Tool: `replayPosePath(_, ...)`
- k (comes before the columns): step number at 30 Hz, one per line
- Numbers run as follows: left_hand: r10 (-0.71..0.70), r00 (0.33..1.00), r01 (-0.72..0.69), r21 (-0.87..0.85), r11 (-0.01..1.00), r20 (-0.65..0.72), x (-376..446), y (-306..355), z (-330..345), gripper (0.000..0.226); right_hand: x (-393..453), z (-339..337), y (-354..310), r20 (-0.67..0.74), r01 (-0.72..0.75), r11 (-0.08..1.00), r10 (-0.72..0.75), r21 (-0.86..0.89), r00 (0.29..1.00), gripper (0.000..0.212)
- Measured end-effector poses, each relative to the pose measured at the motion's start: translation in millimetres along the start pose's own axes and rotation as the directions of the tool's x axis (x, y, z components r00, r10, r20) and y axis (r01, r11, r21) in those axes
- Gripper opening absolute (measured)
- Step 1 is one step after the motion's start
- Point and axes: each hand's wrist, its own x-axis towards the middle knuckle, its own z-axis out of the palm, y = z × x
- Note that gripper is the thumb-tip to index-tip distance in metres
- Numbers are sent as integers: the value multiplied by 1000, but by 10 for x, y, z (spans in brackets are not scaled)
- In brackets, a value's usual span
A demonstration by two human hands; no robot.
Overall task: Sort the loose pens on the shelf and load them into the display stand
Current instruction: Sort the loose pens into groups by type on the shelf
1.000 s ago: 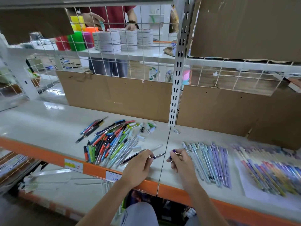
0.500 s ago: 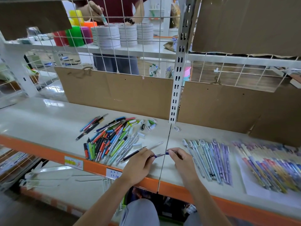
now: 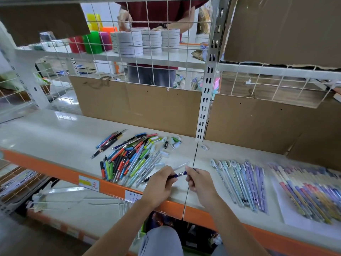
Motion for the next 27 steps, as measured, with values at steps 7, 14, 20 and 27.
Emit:
replayPosePath(7,-38,999,37,-84,996,-3,23,54,-10,14,41,118,-60,11,40,998,-39,-45,999,17)
replayPosePath(14,-80,994,88,-122,989,72,10,24,-27,8,230,-159,-353,-79,128,991,-131,-43,988,16)
replayPosePath(20,-32,996,38,-84,996,79,2,70,-39,9,181,-213,-282,38,88,992,-85,-93,996,6)
replayPosePath(27,-112,988,125,122,985,-110,110,-46,-83,11,268,-413,-264,58,193,614,-234,-766,971,14)
